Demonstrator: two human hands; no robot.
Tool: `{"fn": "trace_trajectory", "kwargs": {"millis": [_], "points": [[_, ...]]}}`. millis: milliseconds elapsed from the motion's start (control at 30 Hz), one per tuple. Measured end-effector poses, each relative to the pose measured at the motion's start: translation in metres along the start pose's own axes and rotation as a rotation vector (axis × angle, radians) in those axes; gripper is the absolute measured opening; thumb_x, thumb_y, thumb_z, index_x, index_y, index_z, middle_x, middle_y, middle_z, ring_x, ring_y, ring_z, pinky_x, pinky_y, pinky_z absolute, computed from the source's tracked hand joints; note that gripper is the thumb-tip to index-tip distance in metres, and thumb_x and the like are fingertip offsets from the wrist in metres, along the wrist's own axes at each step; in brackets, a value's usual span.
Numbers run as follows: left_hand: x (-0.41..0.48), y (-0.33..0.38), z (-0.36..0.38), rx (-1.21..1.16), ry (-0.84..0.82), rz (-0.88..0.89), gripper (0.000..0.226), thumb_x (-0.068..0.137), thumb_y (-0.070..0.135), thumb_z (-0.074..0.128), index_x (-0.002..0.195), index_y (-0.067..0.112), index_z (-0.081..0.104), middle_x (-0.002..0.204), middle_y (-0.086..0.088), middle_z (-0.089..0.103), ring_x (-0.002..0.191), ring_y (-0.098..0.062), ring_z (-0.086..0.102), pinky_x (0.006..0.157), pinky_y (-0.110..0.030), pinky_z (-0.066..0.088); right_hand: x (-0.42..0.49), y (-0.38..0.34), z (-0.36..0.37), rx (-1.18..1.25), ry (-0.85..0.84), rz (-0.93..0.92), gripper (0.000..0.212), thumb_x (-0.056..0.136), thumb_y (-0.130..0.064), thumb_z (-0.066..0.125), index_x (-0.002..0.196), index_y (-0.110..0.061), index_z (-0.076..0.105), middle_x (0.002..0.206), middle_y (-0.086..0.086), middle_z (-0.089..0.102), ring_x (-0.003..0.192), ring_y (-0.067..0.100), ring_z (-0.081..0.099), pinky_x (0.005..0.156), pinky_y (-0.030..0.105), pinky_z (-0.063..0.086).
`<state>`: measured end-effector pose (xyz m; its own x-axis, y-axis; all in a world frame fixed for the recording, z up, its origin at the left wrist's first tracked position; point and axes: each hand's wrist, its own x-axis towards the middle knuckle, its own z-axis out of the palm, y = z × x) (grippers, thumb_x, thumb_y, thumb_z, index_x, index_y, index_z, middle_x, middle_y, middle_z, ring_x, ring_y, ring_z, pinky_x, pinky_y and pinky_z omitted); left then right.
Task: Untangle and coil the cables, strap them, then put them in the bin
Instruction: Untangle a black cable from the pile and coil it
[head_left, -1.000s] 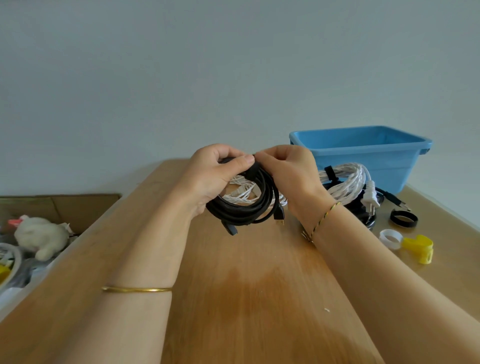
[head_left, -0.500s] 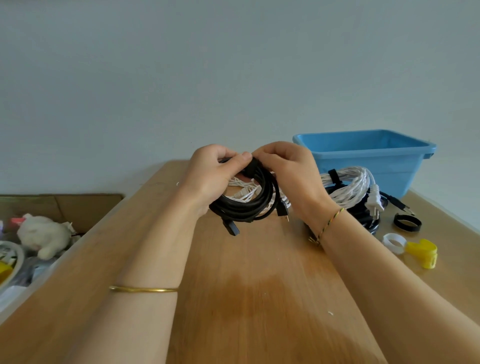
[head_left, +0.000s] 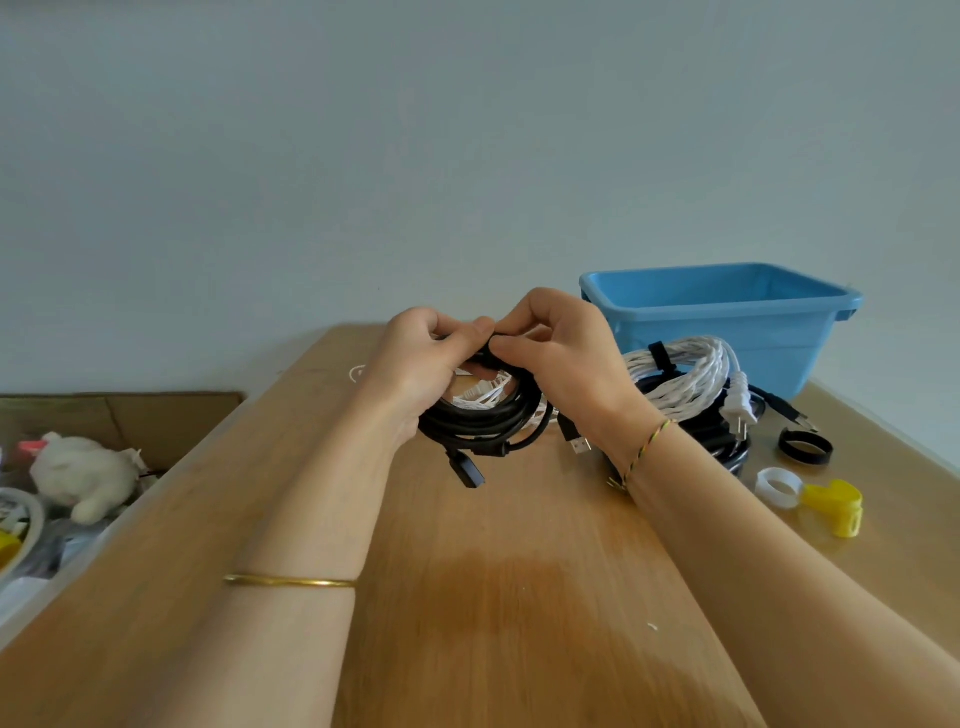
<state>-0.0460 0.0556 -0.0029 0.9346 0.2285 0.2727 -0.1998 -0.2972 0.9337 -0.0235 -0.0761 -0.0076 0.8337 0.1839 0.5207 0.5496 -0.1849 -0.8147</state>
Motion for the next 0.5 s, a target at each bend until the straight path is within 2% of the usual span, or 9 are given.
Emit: {"fn": "trace_trajectory", "kwargs": {"millis": [67,100,167,200,233,333,433,500], "points": [[0.001,-0.001,0.001,-0.013,-0.009,-0.02,0.024,0.091,0.033,0.062,0.085,0.009,0.06,0.07,-0.005,0.071,0.049,-0.008,0.059,0.042,-0.015,0.04,0.001,0.002,0.0,0.006,0.012,0.009,0.004,0.08,-0.001,0.065,0.079,0.0,0.061,0.08,0.017,0.067,0.079,0.035,0.066,0.075,0.053,0.053],[0.002,-0.002,0.001,-0.018,-0.01,-0.031,0.026,0.091,0.035,0.062,0.087,0.01,0.061,0.074,-0.008,0.072,0.059,-0.015,0.063,0.048,-0.021,0.045,0.001,0.003,0.0,0.015,0.019,0.012,0.004,0.08,-0.001,0.065,0.078,-0.001,0.061,0.08,0.017,0.067,0.079,0.035,0.065,0.075,0.053,0.053],[0.003,-0.001,0.002,-0.019,-0.006,-0.044,0.026,0.091,0.036,0.062,0.09,0.01,0.062,0.089,-0.014,0.073,0.081,-0.031,0.068,0.067,-0.037,0.054,0.0,0.001,-0.001,0.042,0.029,0.022,0.004,0.081,-0.002,0.066,0.079,-0.003,0.063,0.082,0.016,0.067,0.08,0.033,0.066,0.077,0.052,0.054],[0.003,0.0,0.002,-0.014,0.005,-0.039,0.025,0.091,0.035,0.062,0.092,0.01,0.062,0.095,-0.015,0.072,0.086,-0.032,0.068,0.073,-0.038,0.054,0.0,0.0,-0.002,0.064,0.024,0.031,0.003,0.081,-0.003,0.066,0.08,-0.004,0.064,0.083,0.015,0.068,0.08,0.031,0.066,0.078,0.051,0.054],[0.003,0.001,0.002,-0.005,0.016,-0.029,0.023,0.092,0.033,0.062,0.093,0.01,0.062,0.097,-0.013,0.071,0.085,-0.027,0.068,0.071,-0.033,0.053,0.0,-0.002,-0.004,0.085,0.009,0.045,0.002,0.082,-0.003,0.066,0.084,-0.004,0.065,0.084,0.014,0.068,0.08,0.029,0.067,0.078,0.05,0.055],[0.0,0.005,0.003,-0.001,0.015,-0.008,0.02,0.092,0.031,0.061,0.094,0.011,0.061,0.097,-0.009,0.068,0.071,-0.013,0.06,0.053,-0.019,0.047,-0.002,-0.007,-0.012,0.099,-0.041,0.088,0.012,0.083,-0.006,0.067,0.095,-0.003,0.066,0.091,0.013,0.07,0.085,0.027,0.068,0.082,0.044,0.056],[-0.004,0.01,0.009,-0.037,-0.013,-0.026,0.02,0.091,0.033,0.063,0.09,0.013,0.061,0.097,-0.011,0.068,0.066,-0.013,0.055,0.055,-0.022,0.042,-0.003,-0.013,-0.025,0.076,-0.078,0.12,0.014,0.083,-0.008,0.067,0.097,-0.006,0.065,0.094,0.014,0.069,0.089,0.029,0.068,0.085,0.045,0.055],[-0.006,0.015,0.015,-0.071,-0.041,-0.052,0.021,0.09,0.034,0.064,0.09,0.013,0.062,0.101,-0.012,0.069,0.074,-0.022,0.062,0.062,-0.029,0.046,-0.007,-0.017,-0.037,0.073,-0.103,0.156,0.015,0.085,-0.011,0.066,0.1,-0.009,0.064,0.095,0.011,0.069,0.086,0.027,0.068,0.084,0.043,0.056]]}}
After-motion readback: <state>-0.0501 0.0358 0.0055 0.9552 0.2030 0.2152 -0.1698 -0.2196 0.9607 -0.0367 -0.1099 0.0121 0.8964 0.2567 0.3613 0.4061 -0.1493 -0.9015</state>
